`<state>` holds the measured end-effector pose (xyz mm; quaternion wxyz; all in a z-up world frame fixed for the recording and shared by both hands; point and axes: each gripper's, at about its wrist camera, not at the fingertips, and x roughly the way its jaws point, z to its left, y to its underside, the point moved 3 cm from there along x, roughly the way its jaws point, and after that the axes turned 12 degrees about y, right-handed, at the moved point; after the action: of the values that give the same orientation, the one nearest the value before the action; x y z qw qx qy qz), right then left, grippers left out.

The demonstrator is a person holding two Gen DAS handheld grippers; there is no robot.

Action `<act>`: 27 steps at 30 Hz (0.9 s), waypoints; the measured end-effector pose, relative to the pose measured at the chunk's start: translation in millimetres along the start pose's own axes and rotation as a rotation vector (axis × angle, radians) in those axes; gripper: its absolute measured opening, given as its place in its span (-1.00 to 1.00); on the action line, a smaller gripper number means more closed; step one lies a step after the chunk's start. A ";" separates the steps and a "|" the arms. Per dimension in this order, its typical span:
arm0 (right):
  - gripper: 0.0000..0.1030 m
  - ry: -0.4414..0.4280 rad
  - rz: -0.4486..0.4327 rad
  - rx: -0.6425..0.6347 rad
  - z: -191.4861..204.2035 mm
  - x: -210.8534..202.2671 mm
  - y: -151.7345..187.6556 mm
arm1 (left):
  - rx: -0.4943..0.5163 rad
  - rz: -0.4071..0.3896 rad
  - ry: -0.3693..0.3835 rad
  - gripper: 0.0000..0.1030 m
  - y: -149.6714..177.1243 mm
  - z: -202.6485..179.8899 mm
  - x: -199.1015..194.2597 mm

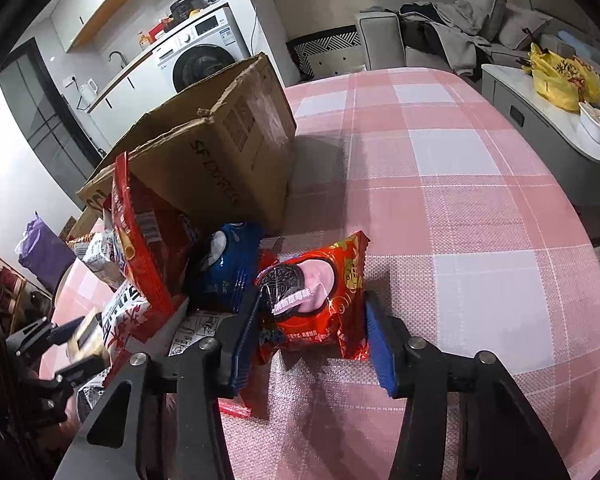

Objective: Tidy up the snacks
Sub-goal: 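Close left tool on clear cracker pack while right tool grasps red cookie pack, then carry cracker pack in left tool while right tool carries cookie pack into box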

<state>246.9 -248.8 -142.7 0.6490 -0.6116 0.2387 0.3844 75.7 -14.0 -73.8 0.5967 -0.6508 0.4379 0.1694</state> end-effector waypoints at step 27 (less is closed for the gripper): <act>-0.06 -0.127 -0.190 -0.022 22.9 -79.7 -16.6 | -0.048 -0.235 -0.050 0.07 -33.7 10.5 -83.4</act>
<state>209.4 -242.2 -67.3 0.6896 -0.6130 0.1337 0.3617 58.3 23.1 6.9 0.6074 -0.7073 0.3395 0.1247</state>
